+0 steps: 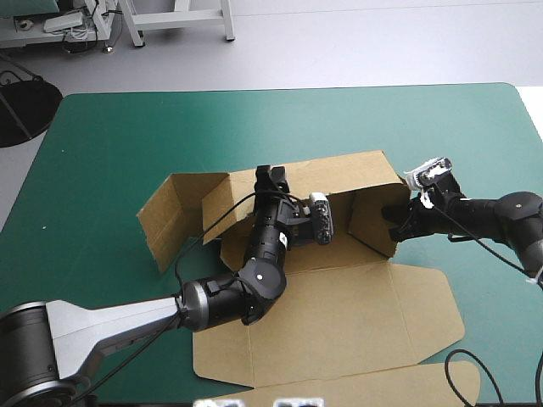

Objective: Fold the box

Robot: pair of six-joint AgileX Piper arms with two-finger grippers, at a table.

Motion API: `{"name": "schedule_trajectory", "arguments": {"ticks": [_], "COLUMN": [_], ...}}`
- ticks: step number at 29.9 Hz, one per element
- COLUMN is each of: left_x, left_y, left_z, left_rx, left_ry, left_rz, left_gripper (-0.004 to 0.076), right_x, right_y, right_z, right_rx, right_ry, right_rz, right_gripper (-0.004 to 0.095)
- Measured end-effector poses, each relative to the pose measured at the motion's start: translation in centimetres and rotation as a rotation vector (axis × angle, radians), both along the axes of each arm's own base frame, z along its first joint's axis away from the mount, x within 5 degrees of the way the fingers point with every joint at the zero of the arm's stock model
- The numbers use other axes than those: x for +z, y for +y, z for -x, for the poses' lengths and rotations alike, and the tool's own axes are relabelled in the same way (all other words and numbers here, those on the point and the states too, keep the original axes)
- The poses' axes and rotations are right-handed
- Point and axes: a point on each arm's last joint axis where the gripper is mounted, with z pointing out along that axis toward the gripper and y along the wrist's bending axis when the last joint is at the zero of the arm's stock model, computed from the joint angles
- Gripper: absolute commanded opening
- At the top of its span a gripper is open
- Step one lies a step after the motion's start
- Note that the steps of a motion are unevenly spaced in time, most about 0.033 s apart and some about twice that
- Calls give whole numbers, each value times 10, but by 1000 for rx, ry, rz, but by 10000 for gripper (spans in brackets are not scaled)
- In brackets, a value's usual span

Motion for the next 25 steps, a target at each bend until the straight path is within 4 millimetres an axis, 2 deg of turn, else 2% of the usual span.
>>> {"name": "schedule_trajectory", "arguments": {"ticks": [10,18,21,24,25], "left_x": [6,14,20,25,26], "left_y": [-27,-42,-44,-45,-45], "left_z": [45,97,113,122,123], "left_rx": [-109,-178,-220,-245,-245], "left_ry": [-66,-116,-122,-122,-123], "left_rz": [34,64,81,102,106], "left_gripper": [375,358,262,104,25], "right_x": [0,0,0,0,0], "right_y": [0,0,0,0,0], "right_z": [0,0,0,0,0], "right_rx": [-13,-17,-18,-20,-22], "right_ry": [14,17,17,19,21], "right_rz": [-8,-10,-11,-12,-14], "right_gripper": [0,1,0,0,1]}}
